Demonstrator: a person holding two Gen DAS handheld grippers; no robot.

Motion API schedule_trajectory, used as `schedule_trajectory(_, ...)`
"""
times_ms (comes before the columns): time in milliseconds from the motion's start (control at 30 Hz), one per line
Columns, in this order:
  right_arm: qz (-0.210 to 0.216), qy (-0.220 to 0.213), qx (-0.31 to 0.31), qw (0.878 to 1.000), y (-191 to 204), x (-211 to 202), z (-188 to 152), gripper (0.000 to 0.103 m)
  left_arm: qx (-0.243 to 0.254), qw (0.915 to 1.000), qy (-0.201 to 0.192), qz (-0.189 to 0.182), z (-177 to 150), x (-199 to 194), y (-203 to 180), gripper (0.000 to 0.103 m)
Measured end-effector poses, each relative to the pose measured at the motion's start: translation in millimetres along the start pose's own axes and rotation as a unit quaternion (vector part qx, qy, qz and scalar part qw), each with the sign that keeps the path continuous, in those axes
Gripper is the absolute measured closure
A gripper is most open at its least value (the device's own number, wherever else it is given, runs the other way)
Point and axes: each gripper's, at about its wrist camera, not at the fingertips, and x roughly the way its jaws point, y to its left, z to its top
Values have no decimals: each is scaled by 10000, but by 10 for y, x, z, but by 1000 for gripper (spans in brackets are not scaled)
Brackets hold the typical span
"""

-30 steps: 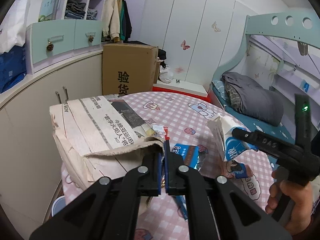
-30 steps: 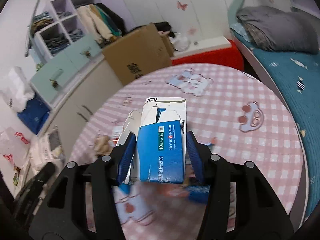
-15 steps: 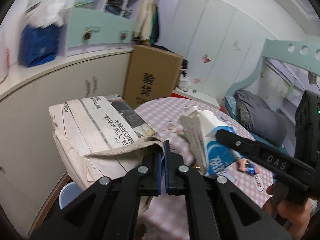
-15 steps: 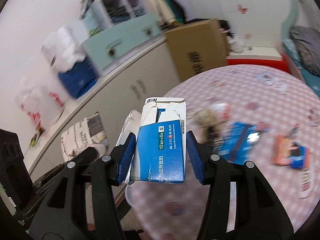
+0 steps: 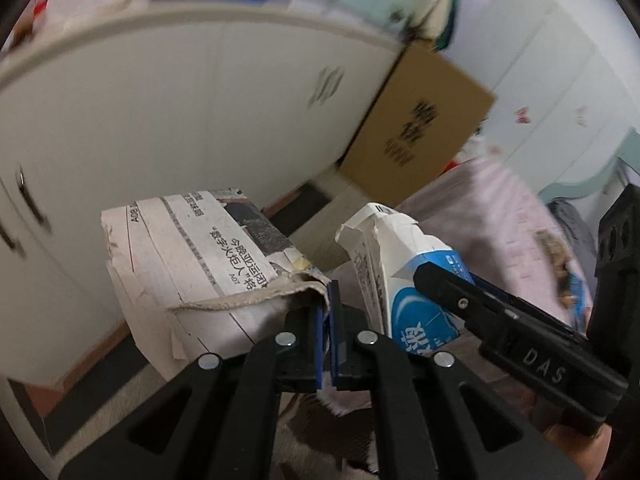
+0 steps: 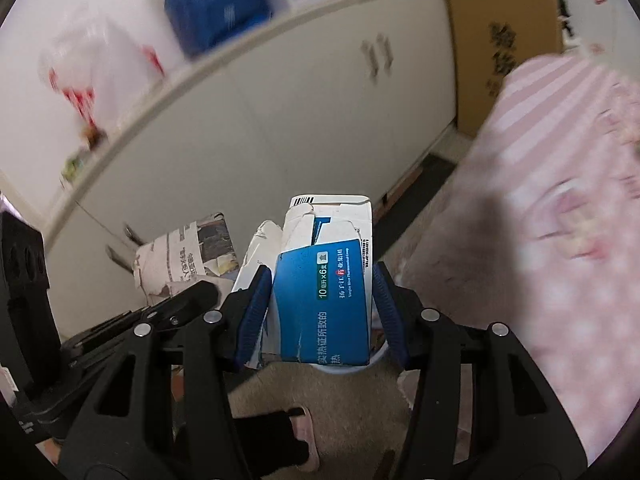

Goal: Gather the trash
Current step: 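Carry newspaper and box to the wastebasket and open both tools over it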

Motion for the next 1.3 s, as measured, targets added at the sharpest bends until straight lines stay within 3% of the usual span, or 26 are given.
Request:
schedule_trajectory(100, -90, 410, -47, 9991, 23, 501, -102, 52, -246, 9987, 436, 105, -61, 454, 330, 100)
schedule_trajectory(267, -432, 913, -129, 9948, -72, 1208, -291, 52, -345, 9937, 1010, 355, -171, 1093, 565, 100)
schedule_trajectory(433, -694, 1135, -117, 9910, -238, 1574, -403, 52, -395, 9871, 1490, 423, -182, 1658, 713, 96)
schedule_trajectory(500, -766, 1184, -100, 9900, -305, 1638, -431, 52, -446, 9841, 1650, 481, -163, 1813, 744, 89)
schedule_trajectory(567, -801, 1258, -47, 9888, -372, 1719, -456, 52, -457, 9828, 1696, 569, -171, 1873, 725, 75)
schedule_trajectory(667, -833, 1321, -11, 9877, -390, 1788, -509, 52, -551, 9807, 1778, 594, -240, 1928, 799, 63)
schedule_trajectory(867, -811, 1425, 60, 9865, -467, 1928, -510, 52, -760, 9777, 1826, 701, -301, 1955, 928, 46)
schedule_trajectory(1300, -683, 1504, 3, 9863, -353, 2082, -622, 52, -1030, 9774, 1638, 849, -363, 1745, 1132, 39)
